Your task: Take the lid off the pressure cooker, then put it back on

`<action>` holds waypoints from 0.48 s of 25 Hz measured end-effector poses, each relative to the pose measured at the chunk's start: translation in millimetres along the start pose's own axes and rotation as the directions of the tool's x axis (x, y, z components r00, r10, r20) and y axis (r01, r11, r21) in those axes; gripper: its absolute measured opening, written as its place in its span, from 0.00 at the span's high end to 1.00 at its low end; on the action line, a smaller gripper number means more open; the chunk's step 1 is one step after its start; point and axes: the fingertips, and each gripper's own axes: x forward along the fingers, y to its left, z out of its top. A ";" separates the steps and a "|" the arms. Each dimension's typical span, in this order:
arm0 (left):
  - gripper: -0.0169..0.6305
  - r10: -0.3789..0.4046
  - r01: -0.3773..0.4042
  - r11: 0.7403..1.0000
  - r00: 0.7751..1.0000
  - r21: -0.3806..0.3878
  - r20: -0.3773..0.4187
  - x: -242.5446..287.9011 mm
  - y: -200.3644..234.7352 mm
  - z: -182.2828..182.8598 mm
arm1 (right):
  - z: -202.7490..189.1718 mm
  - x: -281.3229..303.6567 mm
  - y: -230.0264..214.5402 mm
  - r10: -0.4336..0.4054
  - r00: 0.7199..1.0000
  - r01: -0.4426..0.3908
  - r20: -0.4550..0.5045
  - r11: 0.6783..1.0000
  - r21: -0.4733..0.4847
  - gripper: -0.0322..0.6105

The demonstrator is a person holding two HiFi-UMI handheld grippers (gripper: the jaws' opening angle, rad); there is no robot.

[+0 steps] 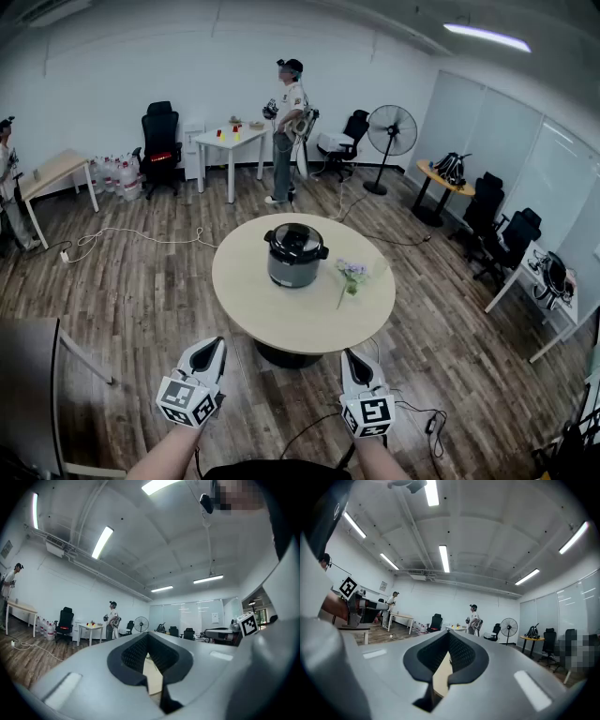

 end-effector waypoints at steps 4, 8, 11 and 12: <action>0.97 -0.002 0.002 1.000 1.000 -0.003 -0.001 1.0 0.2 -1.9 | -3.2 1.3 0.8 -0.001 1.000 0.001 -0.005 1.000 0.006 0.94; 0.97 -0.003 0.003 1.000 1.000 -0.003 -0.005 1.7 1.2 -4.1 | -6.5 1.1 0.7 -0.009 1.000 0.009 -0.006 1.000 0.010 0.94; 0.97 -0.002 0.002 1.000 1.000 -0.008 -0.008 0.7 0.1 -3.1 | 0.2 -3.4 1.9 0.019 0.999 -0.021 0.041 0.998 0.059 0.94; 0.97 -0.002 0.002 1.000 1.000 -0.009 -0.008 -0.3 -0.4 -3.0 | 2.1 -4.9 3.4 0.036 0.998 -0.041 0.059 0.996 0.085 0.94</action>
